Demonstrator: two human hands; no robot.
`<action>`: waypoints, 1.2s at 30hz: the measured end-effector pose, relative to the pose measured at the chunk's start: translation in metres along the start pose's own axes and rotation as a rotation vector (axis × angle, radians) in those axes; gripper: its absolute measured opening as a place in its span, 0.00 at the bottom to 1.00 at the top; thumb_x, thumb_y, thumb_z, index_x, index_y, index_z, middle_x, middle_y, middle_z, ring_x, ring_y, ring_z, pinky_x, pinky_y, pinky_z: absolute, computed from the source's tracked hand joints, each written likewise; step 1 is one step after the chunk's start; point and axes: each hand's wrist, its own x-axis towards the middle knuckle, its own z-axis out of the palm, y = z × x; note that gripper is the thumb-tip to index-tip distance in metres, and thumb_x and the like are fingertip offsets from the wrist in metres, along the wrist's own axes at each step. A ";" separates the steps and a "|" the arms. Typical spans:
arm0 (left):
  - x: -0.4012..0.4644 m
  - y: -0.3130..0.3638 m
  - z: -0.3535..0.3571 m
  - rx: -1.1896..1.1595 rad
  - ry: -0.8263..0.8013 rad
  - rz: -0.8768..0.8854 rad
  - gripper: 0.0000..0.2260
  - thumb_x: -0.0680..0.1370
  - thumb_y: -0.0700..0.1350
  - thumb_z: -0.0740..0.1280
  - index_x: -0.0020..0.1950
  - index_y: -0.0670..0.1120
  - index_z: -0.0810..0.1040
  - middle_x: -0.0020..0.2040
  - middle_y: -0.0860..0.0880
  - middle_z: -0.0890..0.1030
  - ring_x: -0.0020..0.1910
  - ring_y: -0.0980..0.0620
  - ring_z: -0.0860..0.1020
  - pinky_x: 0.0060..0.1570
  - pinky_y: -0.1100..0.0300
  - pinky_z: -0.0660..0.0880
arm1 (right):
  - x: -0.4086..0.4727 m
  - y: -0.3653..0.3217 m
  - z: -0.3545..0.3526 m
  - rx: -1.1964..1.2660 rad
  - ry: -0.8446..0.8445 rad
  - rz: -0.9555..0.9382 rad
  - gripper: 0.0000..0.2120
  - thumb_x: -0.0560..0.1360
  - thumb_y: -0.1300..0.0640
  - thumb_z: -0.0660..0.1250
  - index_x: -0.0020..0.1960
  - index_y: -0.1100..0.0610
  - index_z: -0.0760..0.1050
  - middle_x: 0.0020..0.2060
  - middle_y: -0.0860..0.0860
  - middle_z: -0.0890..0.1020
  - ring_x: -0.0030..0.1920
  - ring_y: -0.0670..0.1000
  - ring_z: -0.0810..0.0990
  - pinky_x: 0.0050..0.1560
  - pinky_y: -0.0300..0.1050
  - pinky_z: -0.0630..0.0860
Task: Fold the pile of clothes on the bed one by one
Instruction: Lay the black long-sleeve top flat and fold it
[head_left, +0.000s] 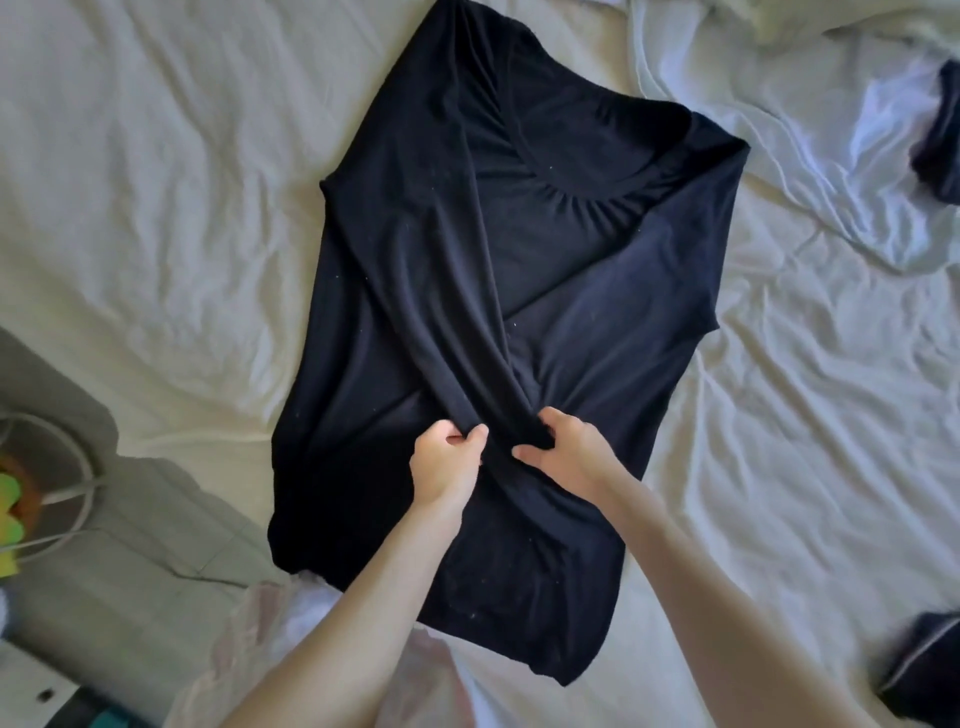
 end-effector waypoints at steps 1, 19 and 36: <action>-0.002 -0.003 0.002 -0.052 0.022 -0.001 0.07 0.77 0.44 0.65 0.45 0.41 0.76 0.42 0.46 0.80 0.44 0.48 0.80 0.53 0.48 0.78 | -0.002 0.001 0.001 0.046 0.012 -0.021 0.13 0.75 0.46 0.67 0.41 0.53 0.67 0.36 0.45 0.73 0.39 0.47 0.72 0.35 0.38 0.64; -0.026 -0.056 -0.005 -0.218 0.100 0.102 0.06 0.78 0.42 0.65 0.43 0.41 0.76 0.46 0.41 0.80 0.45 0.46 0.81 0.42 0.58 0.78 | -0.021 0.051 0.025 0.025 -0.125 -0.009 0.16 0.73 0.41 0.67 0.34 0.48 0.66 0.30 0.43 0.72 0.38 0.48 0.72 0.42 0.42 0.68; -0.064 -0.094 0.014 -0.188 -0.034 0.154 0.07 0.77 0.46 0.66 0.54 0.54 0.76 0.52 0.53 0.82 0.49 0.55 0.81 0.46 0.54 0.80 | -0.082 0.078 0.042 0.675 -0.060 0.009 0.20 0.75 0.55 0.69 0.51 0.72 0.71 0.50 0.72 0.76 0.45 0.65 0.80 0.53 0.56 0.77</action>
